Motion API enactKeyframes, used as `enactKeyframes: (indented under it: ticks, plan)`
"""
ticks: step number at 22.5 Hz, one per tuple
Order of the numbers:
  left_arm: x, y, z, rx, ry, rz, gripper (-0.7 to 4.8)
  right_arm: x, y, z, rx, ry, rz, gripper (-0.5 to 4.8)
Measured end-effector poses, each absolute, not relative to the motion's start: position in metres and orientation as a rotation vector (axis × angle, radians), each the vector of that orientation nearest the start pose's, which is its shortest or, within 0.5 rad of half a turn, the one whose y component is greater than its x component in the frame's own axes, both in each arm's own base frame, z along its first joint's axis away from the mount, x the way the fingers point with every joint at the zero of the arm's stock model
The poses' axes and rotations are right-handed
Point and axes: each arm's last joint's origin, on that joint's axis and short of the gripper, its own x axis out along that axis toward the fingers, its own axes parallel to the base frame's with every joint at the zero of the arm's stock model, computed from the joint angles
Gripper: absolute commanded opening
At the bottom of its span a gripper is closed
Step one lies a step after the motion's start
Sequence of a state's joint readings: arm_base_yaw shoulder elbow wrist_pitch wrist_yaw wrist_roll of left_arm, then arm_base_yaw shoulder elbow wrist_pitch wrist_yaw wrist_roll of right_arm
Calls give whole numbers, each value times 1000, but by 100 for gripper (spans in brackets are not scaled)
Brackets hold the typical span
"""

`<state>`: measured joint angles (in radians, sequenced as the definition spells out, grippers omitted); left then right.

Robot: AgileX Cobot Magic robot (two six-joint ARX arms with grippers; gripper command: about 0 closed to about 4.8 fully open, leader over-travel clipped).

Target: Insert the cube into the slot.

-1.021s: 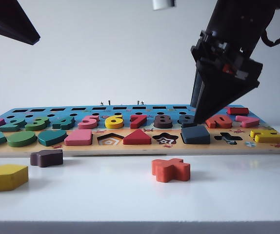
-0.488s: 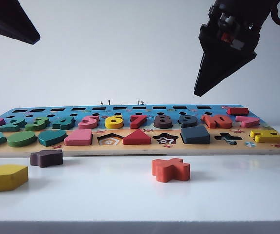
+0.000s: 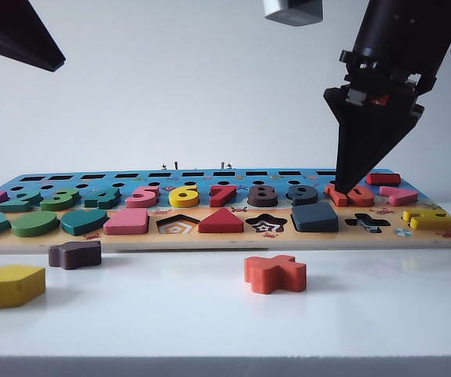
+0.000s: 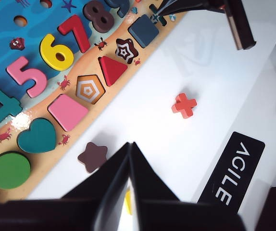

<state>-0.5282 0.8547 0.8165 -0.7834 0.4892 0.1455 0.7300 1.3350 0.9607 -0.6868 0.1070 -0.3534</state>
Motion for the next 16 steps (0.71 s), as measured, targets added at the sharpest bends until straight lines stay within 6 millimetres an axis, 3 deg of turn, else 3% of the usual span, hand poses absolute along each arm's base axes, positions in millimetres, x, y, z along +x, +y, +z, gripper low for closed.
enactKeyframes:
  ticks: [16]
  plan:
    - [129, -91, 285, 142, 785, -1018, 17, 195, 170, 232, -743, 950, 726, -9]
